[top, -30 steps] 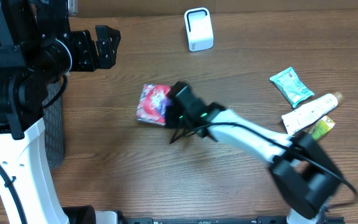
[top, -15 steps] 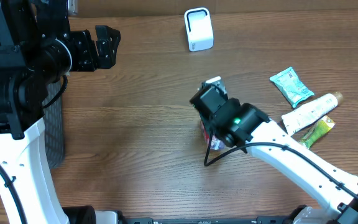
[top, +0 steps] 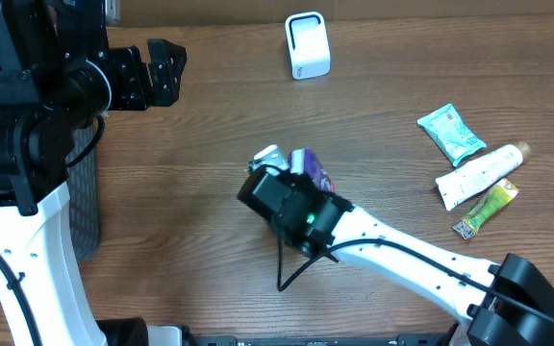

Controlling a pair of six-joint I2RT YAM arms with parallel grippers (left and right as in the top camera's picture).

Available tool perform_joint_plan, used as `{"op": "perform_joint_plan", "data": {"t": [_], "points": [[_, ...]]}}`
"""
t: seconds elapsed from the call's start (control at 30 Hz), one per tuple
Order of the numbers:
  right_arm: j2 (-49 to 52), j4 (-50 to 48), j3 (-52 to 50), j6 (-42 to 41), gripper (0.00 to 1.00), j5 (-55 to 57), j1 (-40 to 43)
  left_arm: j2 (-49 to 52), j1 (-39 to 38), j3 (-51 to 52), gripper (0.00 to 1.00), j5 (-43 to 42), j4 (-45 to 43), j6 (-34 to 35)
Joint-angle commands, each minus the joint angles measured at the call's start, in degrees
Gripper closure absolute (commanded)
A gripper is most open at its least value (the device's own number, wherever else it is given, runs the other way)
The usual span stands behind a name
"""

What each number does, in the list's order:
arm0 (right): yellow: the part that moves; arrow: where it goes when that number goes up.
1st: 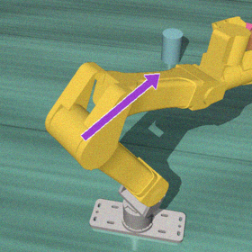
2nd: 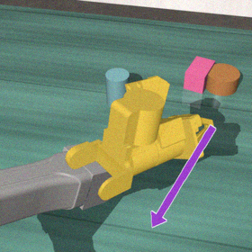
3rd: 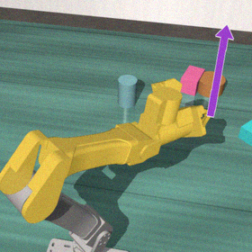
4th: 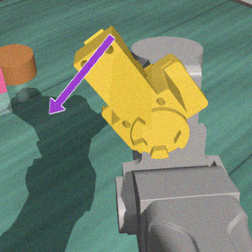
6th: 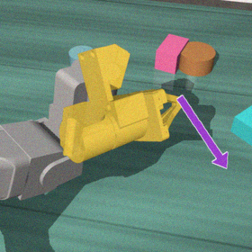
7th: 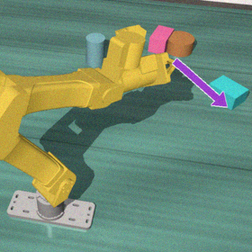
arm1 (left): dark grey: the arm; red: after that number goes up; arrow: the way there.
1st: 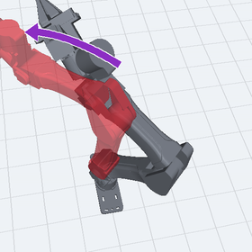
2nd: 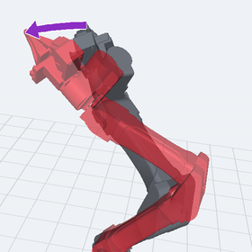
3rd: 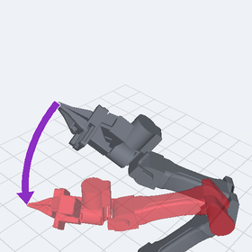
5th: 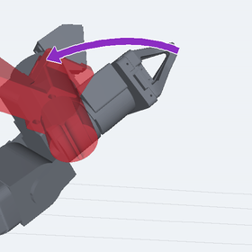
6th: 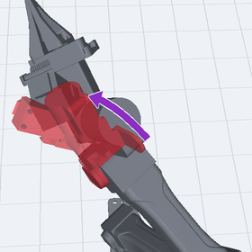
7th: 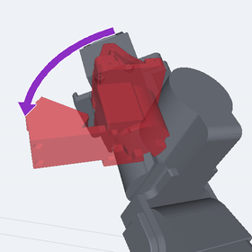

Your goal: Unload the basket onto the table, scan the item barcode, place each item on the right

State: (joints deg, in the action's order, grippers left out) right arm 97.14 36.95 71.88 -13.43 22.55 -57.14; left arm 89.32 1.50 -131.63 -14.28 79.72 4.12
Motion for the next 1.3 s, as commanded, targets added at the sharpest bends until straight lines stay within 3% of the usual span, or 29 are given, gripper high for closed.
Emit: {"op": "perform_joint_plan", "data": {"t": [0.0, 0.13, 0.33, 0.53, 0.73, 1.03, 1.27], "points": [[0.2, -3.5, 0.2, 0.0, 0.44, -7.5, -0.9, 0.4, 0.0, -0.6, 0.01, 0.1, -0.2, -0.9], [-0.2, -7.2, 0.2, -2.1, 0.28, -11.3, -0.6, 0.4, 0.0, -0.6, 0.01, 0.1, -0.2, -0.9], [-5.2, -5.5, 0.3, -10.9, 0.24, -13.7, 4.5, 0.4, 0.0, -0.6, 0.01, 0.1, -0.2, -0.9], [-9.3, 2.7, 0.3, -20.3, 0.21, -28.7, 14.3, 0.4, 0.0, -0.6, 0.0, 0.1, -0.2, -0.9], [-6.9, 8.9, 0.0, -20.8, 0.26, -41.9, 16.5, 0.4, 0.0, -0.6, 0.0, 0.1, -0.2, -0.9], [-2.1, 1.7, -0.7, -20.9, 0.41, -42.2, 8.6, 0.4, 0.0, -0.6, 0.0, 0.1, -0.2, -0.9], [1.7, -0.8, -0.7, -22.2, 0.43, -42.2, 5.7, 0.4, 0.0, -0.6, 0.0, 0.1, -0.2, -0.9]]}}
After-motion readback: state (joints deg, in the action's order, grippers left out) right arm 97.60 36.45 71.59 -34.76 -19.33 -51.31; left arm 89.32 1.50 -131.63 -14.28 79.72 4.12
